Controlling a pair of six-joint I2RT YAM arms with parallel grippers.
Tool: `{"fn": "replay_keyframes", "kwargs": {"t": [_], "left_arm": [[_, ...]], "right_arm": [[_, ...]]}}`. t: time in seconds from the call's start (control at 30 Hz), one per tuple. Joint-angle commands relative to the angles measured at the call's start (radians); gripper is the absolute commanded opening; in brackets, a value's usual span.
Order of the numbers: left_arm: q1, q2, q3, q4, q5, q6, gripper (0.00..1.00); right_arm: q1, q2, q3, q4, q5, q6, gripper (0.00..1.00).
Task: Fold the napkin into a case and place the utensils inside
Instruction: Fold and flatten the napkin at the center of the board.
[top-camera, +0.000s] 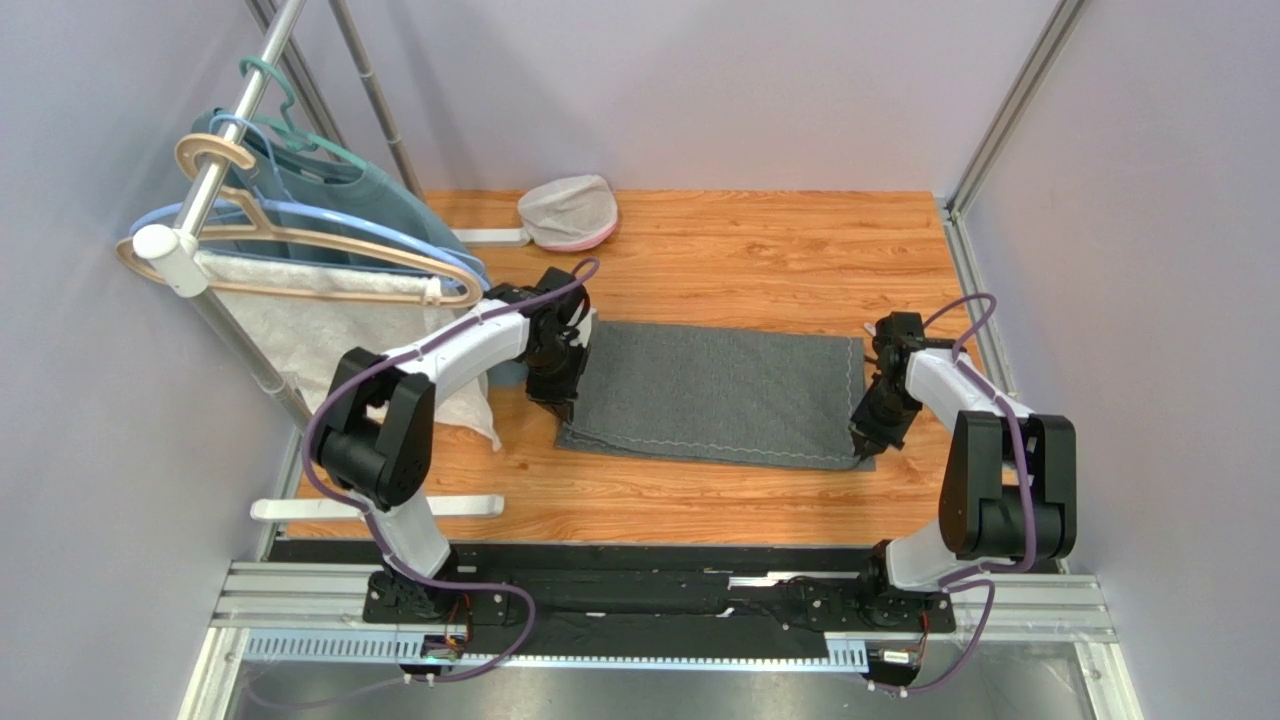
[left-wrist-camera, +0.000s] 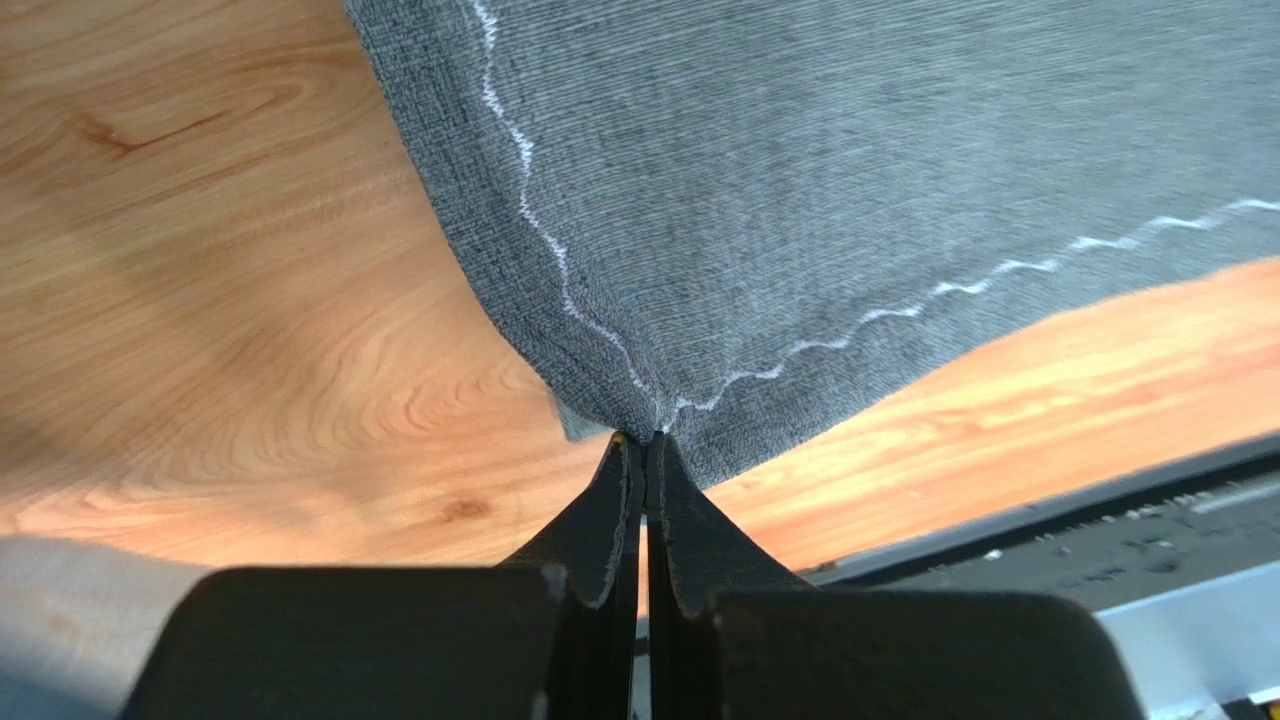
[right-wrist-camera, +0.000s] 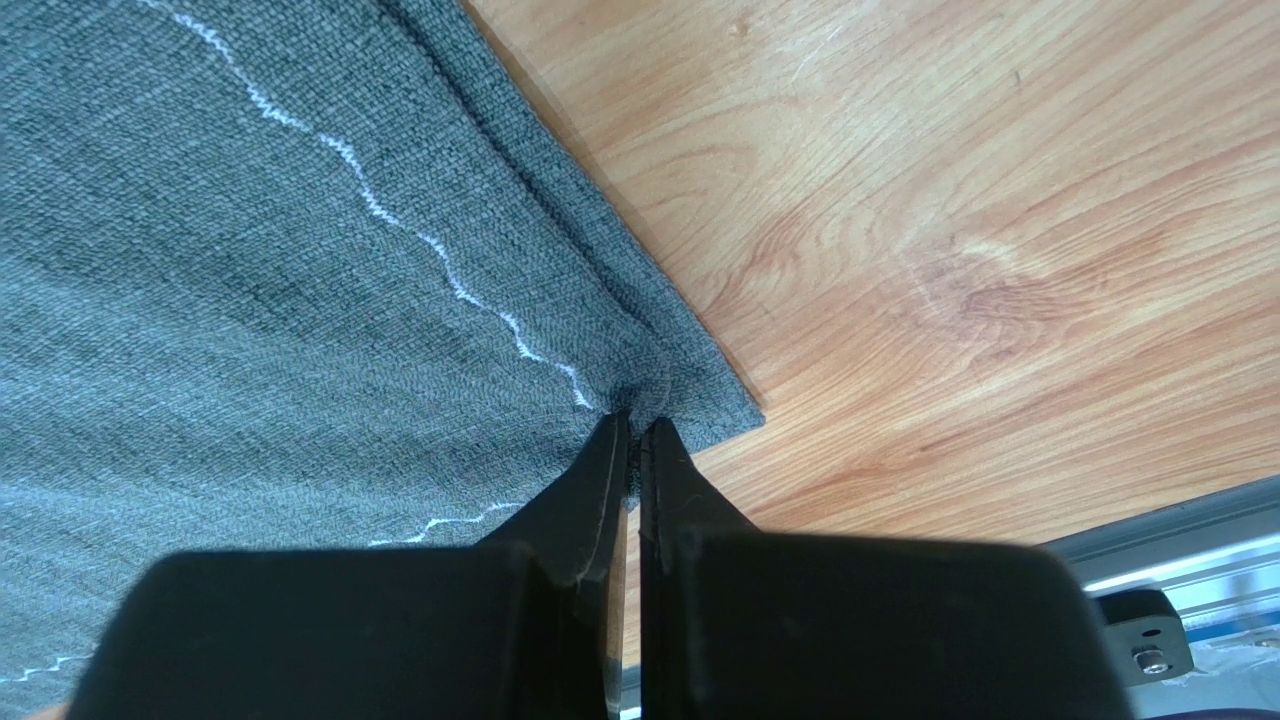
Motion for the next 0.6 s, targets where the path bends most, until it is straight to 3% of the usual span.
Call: {"fn": "replay_keyframes", "kwargs": {"t": [0.0, 0.57], "left_arm": [[0.002, -0.105, 0.015, -0.016, 0.034, -0.028, 0.0], [0.0, -0.076, -0.094, 0.009, 0.01, -0.017, 0.0]], "right_arm": [[0.001, -0.066, 0.025, 0.002, 0.037, 0.013, 0.0], [0.001, -0.073, 0.015, -0.009, 0.054, 0.011, 0.0]]}}
